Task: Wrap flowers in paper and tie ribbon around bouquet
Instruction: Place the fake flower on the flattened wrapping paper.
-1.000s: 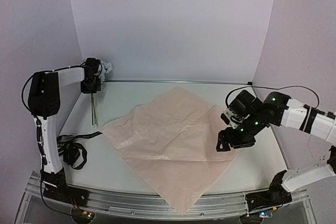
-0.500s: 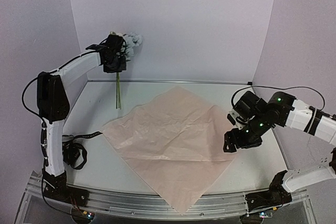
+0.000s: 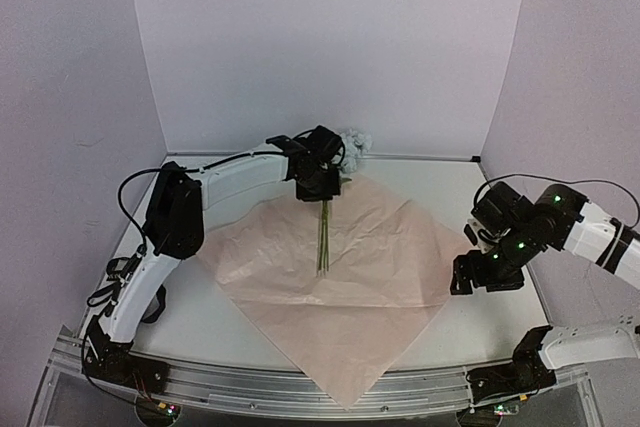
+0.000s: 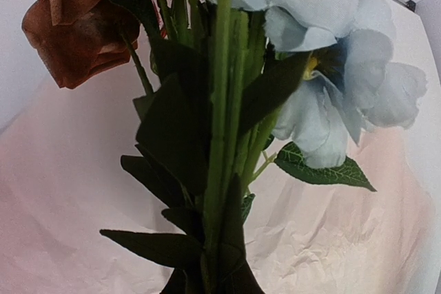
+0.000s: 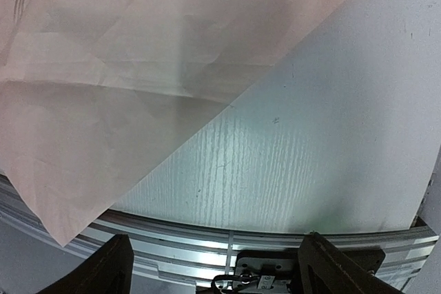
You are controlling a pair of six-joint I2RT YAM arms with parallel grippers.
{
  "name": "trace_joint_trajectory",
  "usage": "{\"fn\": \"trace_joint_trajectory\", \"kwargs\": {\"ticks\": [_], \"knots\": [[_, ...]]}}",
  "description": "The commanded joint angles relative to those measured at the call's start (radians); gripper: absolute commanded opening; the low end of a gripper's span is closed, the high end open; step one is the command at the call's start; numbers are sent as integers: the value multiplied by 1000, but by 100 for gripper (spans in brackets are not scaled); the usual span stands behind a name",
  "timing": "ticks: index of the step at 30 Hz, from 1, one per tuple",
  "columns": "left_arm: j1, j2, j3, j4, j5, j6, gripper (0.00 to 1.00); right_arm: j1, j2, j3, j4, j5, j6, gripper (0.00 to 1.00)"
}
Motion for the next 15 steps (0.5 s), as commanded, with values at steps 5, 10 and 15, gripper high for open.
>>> {"fn": "trace_joint_trajectory", "kwargs": {"ticks": [5,10,15], "knots": [[-49,56,60,116,44,-112,0,-6,-44,-24,-34,-15,30,85],[-57,96,55,156,51,-101,0,-7,-45,-35,-37,-16,30,85],[-57,144,49,154,55,-100,0,-7,-32,-38,-36,-24,29,85]]}}
